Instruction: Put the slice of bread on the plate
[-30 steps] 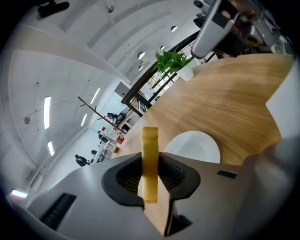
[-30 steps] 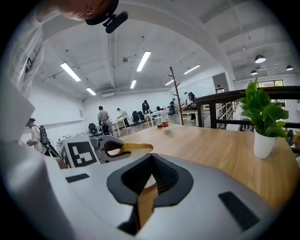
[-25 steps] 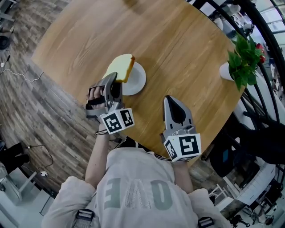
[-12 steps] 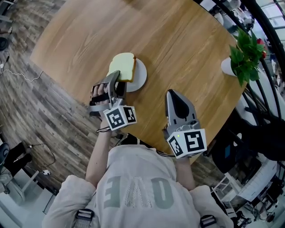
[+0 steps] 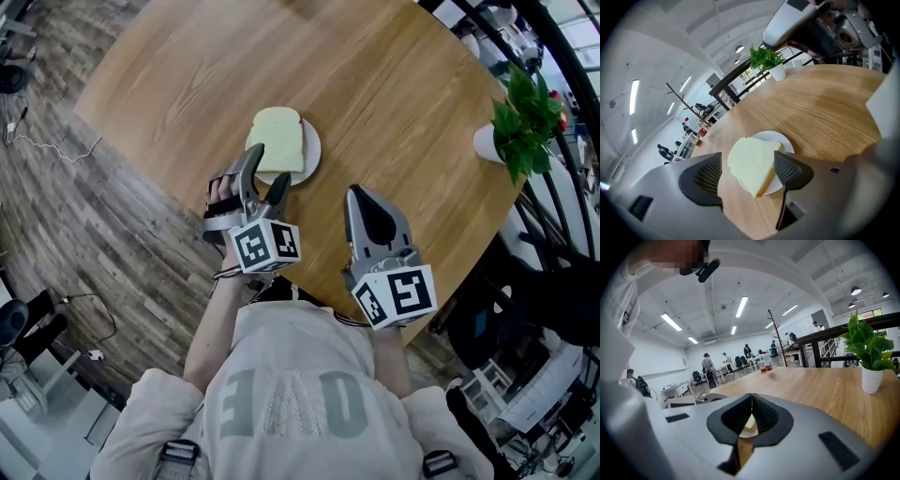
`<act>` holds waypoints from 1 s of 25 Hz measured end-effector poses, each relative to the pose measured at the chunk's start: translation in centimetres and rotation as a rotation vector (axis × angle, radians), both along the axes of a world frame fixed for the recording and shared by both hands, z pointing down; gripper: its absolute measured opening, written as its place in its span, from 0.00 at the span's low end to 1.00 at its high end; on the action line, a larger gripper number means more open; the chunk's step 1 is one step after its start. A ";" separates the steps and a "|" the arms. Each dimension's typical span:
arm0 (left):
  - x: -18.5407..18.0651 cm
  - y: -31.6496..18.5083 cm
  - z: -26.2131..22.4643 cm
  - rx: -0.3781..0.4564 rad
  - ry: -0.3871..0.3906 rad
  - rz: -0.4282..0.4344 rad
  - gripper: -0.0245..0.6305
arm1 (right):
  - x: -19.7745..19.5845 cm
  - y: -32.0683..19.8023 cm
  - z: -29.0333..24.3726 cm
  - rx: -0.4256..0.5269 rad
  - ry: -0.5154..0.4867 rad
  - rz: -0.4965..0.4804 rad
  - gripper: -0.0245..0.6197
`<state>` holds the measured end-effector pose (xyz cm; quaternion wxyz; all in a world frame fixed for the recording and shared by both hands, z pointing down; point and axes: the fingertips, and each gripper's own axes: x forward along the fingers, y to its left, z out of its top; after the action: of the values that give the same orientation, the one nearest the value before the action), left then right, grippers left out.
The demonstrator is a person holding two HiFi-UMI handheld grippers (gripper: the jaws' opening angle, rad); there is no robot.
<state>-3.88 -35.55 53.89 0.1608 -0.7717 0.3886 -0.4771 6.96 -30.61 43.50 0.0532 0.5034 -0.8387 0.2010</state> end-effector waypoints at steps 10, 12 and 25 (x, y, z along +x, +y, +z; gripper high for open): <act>-0.9 -0.5 -6.8 0.123 0.177 -0.101 0.59 | -0.6 0.5 -1.5 0.045 0.003 -0.034 0.06; -1.5 -0.3 -8.5 0.149 0.220 -0.120 0.59 | -1.1 0.9 -2.3 0.065 0.007 -0.046 0.06; -6.2 4.9 -19.8 0.305 0.914 -0.241 0.52 | -4.8 3.5 -8.8 0.252 0.050 -0.055 0.06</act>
<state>-10.12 -30.61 34.11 0.0288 -0.8192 0.5712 -0.0427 2.14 -27.16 34.68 0.0159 0.4876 -0.8693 0.0796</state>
